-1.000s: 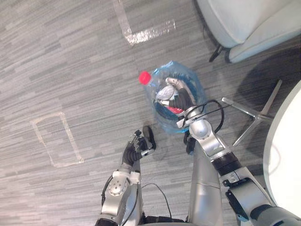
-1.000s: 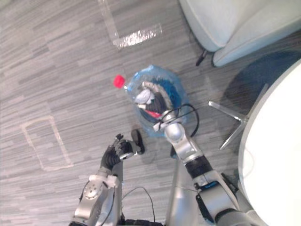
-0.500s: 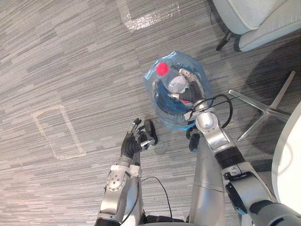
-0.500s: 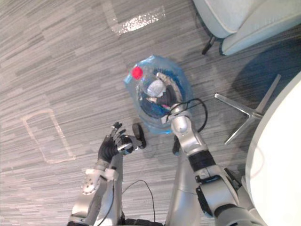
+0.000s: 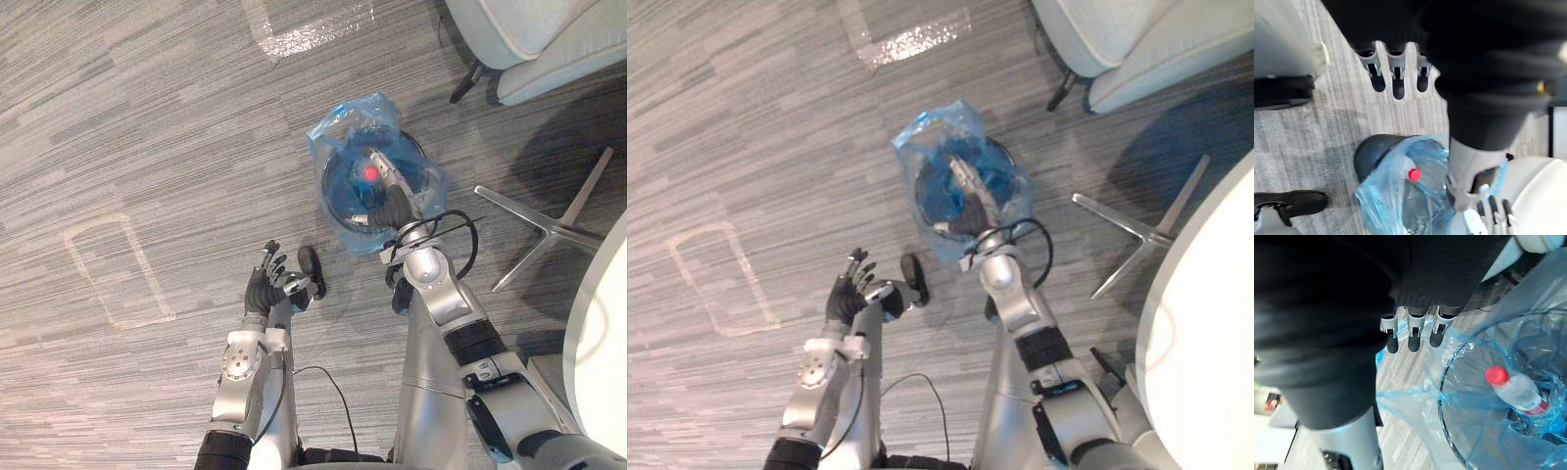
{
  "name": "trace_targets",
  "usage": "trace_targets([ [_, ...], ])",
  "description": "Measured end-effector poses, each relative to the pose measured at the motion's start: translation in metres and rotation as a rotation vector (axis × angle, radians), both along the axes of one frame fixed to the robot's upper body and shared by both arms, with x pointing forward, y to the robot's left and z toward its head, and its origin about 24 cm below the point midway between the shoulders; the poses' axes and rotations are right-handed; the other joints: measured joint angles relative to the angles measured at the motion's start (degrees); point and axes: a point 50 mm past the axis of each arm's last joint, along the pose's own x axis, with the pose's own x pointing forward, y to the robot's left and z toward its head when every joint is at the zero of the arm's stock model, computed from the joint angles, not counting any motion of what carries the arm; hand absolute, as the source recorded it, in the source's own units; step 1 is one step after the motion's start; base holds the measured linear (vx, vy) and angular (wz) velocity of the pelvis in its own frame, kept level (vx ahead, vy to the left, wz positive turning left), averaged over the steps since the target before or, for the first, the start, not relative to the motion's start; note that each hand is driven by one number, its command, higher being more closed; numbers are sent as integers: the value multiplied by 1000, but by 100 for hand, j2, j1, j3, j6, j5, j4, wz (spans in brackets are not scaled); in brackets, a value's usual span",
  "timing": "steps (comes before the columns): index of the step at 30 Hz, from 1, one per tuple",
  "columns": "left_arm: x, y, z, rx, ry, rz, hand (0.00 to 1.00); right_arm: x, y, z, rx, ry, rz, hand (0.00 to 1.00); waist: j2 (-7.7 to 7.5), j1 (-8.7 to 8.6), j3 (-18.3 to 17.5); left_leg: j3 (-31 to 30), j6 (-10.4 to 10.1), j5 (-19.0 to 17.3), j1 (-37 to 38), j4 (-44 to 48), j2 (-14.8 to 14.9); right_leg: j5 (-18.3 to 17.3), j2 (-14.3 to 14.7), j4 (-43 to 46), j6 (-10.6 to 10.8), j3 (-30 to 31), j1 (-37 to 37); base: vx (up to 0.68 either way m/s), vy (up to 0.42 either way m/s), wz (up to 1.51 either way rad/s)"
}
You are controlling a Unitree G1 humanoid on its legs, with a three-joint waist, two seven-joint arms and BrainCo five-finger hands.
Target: Gather rubbish on tea table into small bin, then transfer packed bag to large trash can.
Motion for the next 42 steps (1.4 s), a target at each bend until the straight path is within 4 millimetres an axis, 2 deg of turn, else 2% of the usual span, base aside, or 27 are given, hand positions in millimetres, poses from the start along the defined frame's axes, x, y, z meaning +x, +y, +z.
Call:
trace_targets([
  [6, -2, 1, -13, 5, 53, 30, 0, 1, -3, -5, -124, -8, -30, 0, -3, -9, -1, 16, -2, 108, 57, -178, -11, 94, 11, -168, -30, -20, 59, -84, -16, 0],
  [13, 3, 0, -20, 13, 87, 58, 0, 16, -8, -30, -267, 92, -93, 0, -14, -56, -7, 19, -2, 190, 32, -308, -11, 180, 24, -332, -29, -55, 60, -81, -11, 0],
  [18, 8, 1, -16, 13, 62, 85, 0, 27, -8, -40, -395, 121, -128, 0, -24, -90, -12, 26, 17, 260, -121, -425, -18, 263, 30, -480, -41, -81, -66, -61, 3, 1],
  [27, 17, -4, -12, -1, 41, 72, 0, 42, -14, -44, -499, 170, -195, 0, -32, -91, -16, 23, 25, 322, -293, -509, -81, 269, -17, -420, -51, -74, -285, -37, 3, 4],
  [31, 22, -8, -8, -3, 30, 59, 0, 44, -19, -53, -538, 217, -217, 0, -32, -94, -16, 18, 11, 418, -394, -613, -158, 269, -92, -418, -52, -83, -424, -52, -3, 12],
  [32, 22, -8, -8, -14, 27, 61, 0, 45, -19, -55, -559, 228, -225, 100, -32, -98, -16, 13, 5, 435, -410, -635, -169, 269, -100, -425, -52, -89, -440, -48, -3, 12],
  [35, 22, -7, -6, -21, 8, 65, 0, 45, -19, -58, -577, 241, -232, 100, -31, -111, -17, -34, 1, 461, -481, -637, -177, 269, -107, -424, -53, -124, -473, -44, 3, 8],
  [39, 25, -9, -2, -30, -11, 63, 0, 51, -15, -51, -588, 234, -229, 100, -37, -97, -34, -41, 2, 505, -576, -643, -193, 275, -115, -381, -64, -122, -574, -44, 8, 5],
  [42, 25, -8, -3, -40, -8, 66, 0, 50, -11, -52, -585, 243, -218, 100, -62, -89, -52, -62, -10, 531, -575, -673, -202, 275, -115, -383, -66, -132, -574, -30, 3, 3],
])
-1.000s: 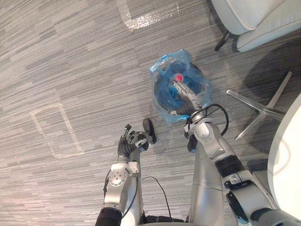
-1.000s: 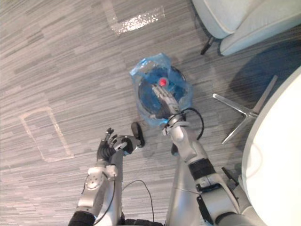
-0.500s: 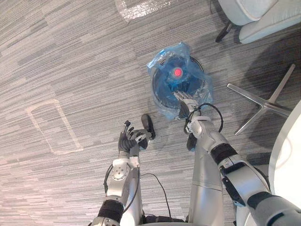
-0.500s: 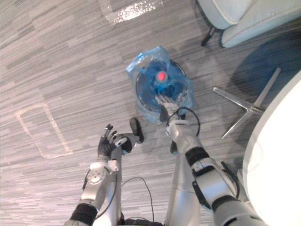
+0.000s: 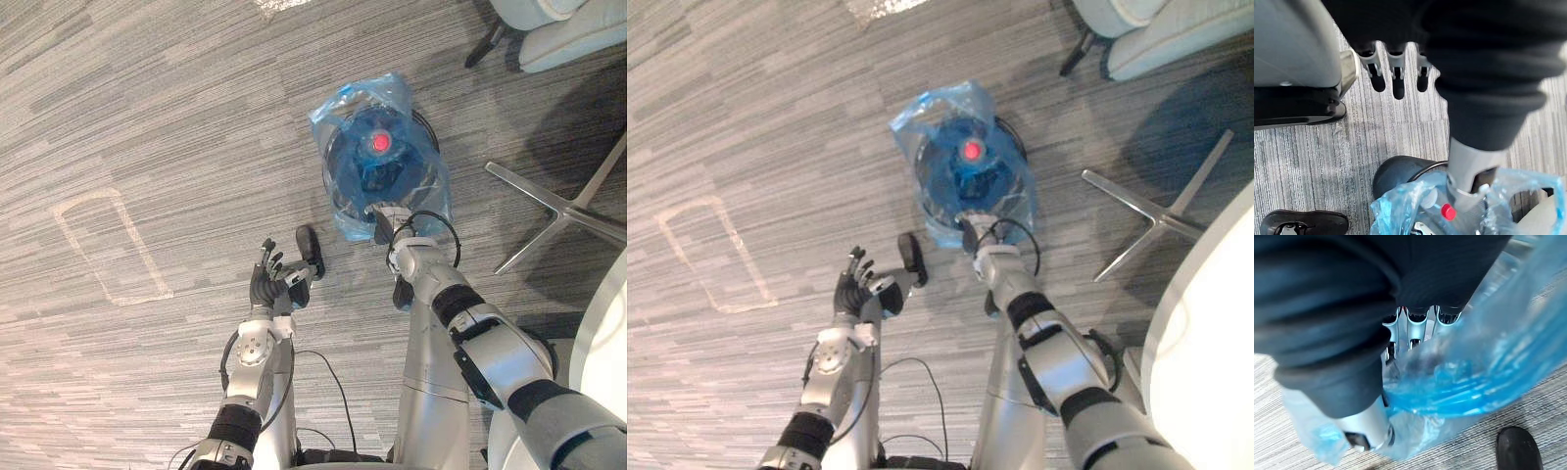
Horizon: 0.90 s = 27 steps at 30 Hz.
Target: Gather rubbish on tea table into small bin, then transfer packed bag to large trash can.
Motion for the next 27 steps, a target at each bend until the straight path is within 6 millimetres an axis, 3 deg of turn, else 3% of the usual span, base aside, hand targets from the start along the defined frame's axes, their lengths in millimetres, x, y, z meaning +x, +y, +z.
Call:
trace_targets([
  [8, 2, -1, 0, 0, 0, -3, 0, -1, 0, -4, 7, 0, -4, 100, -1, 3, -2, -13, -1, 6, -1, 53, 13, 20, 4, 3, -32, -9, 11, -21, 8, -1],
  [15, 3, -1, -4, 5, 30, -7, 0, -5, 18, 10, 97, -70, 62, 100, -83, -15, -116, -128, 0, 6, 86, 200, 87, 79, 48, -41, -85, -133, 243, -56, 13, -4],
  [18, 0, -2, -15, 15, 93, -17, 0, -18, 36, 10, 200, -91, 124, 100, -123, -15, -138, -153, 4, 3, 479, 140, 144, 167, 135, -244, -88, -165, 704, -70, 8, -17],
  [21, -9, 1, -26, 32, 136, -21, 0, -41, 58, -5, 337, -37, 194, 100, -327, -28, -298, -98, -9, 25, 1088, -178, 157, 234, 205, -621, -61, -170, 1317, -85, 4, -13],
  [27, -31, 1, -47, 48, 233, -48, 0, -78, 67, -25, 525, 47, 234, 100, -457, -51, -449, -52, -76, 121, 2281, -766, 119, 331, 239, -1264, -58, -288, 2549, -8, -4, -2],
])
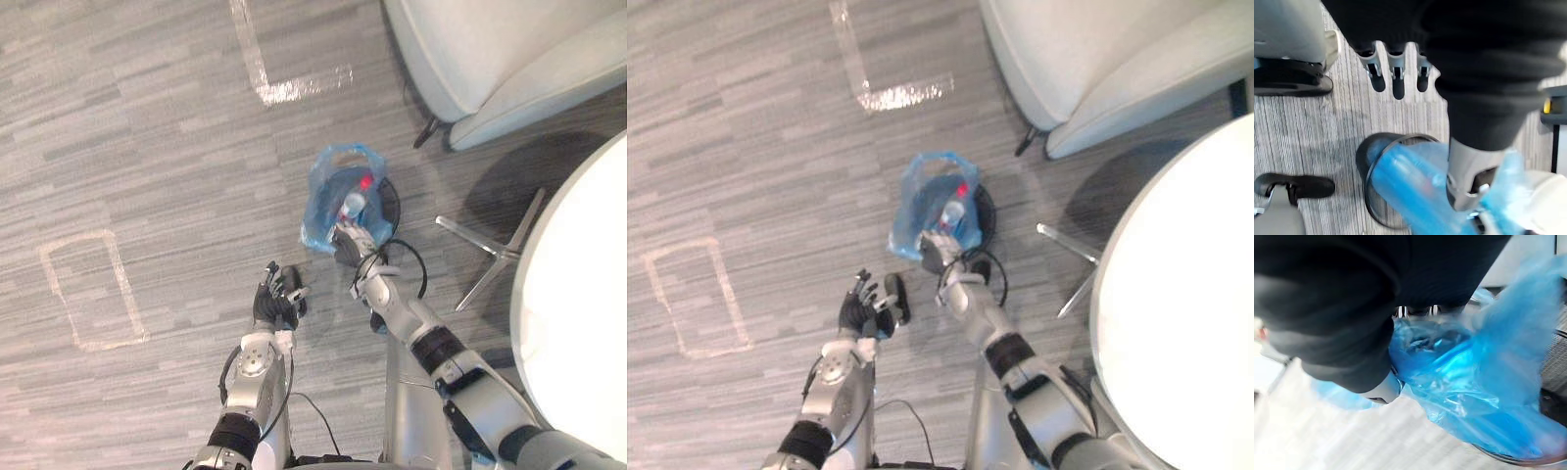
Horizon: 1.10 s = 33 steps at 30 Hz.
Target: Gather rubbish on tea table into small bin, then transfer packed bag to large trash can.
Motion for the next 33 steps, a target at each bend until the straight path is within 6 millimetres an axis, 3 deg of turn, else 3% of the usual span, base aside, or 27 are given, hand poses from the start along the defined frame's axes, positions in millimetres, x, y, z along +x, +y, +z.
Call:
trace_targets([
  [6, -24, 11, -22, 33, 98, -13, 0, -35, 15, -10, 188, 86, 78, 100, -178, -12, -342, 55, -85, 66, 1332, -699, -22, 76, 104, -758, 9, -97, 1365, 110, 0, -5],
  [7, -31, 12, -28, 36, 127, -20, 0, -45, 20, -12, 212, 107, 113, 100, -241, -26, -525, 73, -111, 84, 1626, -890, -27, 96, 137, -966, 24, -116, 1656, 127, -6, -3],
  [11, -40, 13, -40, 44, 186, -40, 0, -57, 28, -15, 274, 153, 158, 100, -350, -52, -795, 99, -153, 251, 2246, -1461, -117, 225, 180, -1517, 55, -144, 2275, 151, -14, 0],
  [17, -48, 13, -51, 75, 246, -84, 0, -59, 28, -18, 294, 199, 189, 100, -346, -178, -1022, 38, -166, 578, 2961, -2303, -295, 943, 332, -3026, 122, -82, 3299, 83, 11, -7],
  [21, -46, 17, -50, 107, 239, -108, 0, -59, 25, -20, 294, 228, 209, 100, -325, -234, -1265, 33, -156, 674, 3230, -2577, -400, 1193, 332, -3542, 166, 2, 3663, 34, 13, -6],
  [24, -34, 8, -28, 160, 123, -198, 0, -62, 26, -19, 317, 263, 259, 100, -325, -256, -1416, 33, -160, 666, 3442, -2700, -425, 1236, 323, -3678, 183, 92, 3845, -18, 17, -11],
  [26, -27, 13, -21, 141, 14, -235, 0, -65, 32, -5, 345, 221, 310, 100, -340, -277, -1475, 37, -167, 668, 3562, -2808, -465, 1289, 332, -3771, 174, 200, 3908, -29, 3, -22],
  [27, -25, 14, -27, 129, 76, -244, 0, -68, 34, 7, 370, 205, 365, 100, -337, -321, -1489, 52, -171, 670, 3659, -2850, -482, 1345, 333, -3877, 166, 242, 4015, -19, 3, -20],
  [33, -21, 23, -12, 175, 11, -256, 0, -77, 41, 12, 368, 245, 491, 100, -337, -332, -1722, 45, -215, 672, 3744, -2958, -512, 1354, 338, -3871, 161, 324, 4012, -16, 4, -8],
])
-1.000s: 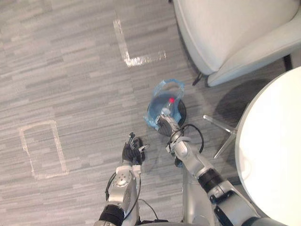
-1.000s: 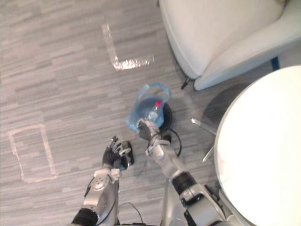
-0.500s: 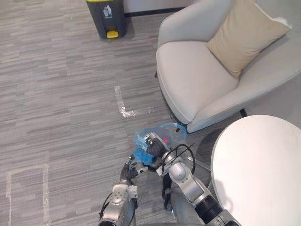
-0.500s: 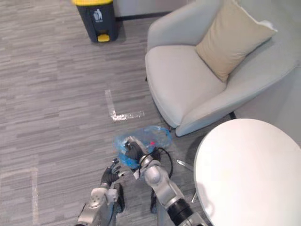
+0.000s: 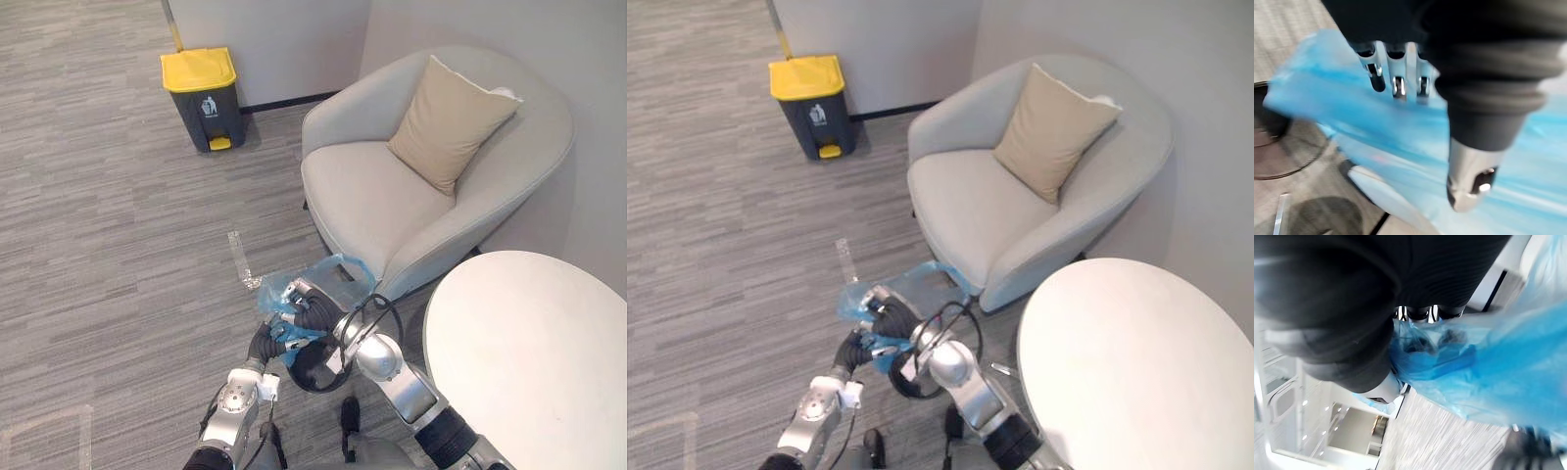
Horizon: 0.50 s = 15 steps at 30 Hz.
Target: Gather rubbish on tea table into small bin, then transfer packed bag to large trash can.
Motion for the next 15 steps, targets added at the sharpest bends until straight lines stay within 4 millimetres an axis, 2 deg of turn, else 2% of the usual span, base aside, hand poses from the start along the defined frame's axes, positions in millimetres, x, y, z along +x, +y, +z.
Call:
trace_targets([
  [6, 6, -7, 29, 126, -157, -129, 0, 4, 4, 9, -5, -24, 49, 100, 0, -3, -65, -4, 5, 1, 63, -3, -37, 59, -10, -2, 23, 86, 32, -8, 9, -6],
  [10, 5, -16, 49, 137, -240, -158, 0, 6, 3, 10, -9, -30, 47, 100, 12, -19, -153, -32, 14, -7, 186, -84, -76, 57, -28, -13, 27, 142, 102, -6, 12, -6],
  [15, 3, -26, 48, 150, -215, -196, 0, 13, -5, 11, -37, -49, -21, 100, 60, -21, -226, -130, 23, 4, 199, -169, -112, 48, -48, -12, 40, 106, 125, -20, 8, 7],
])
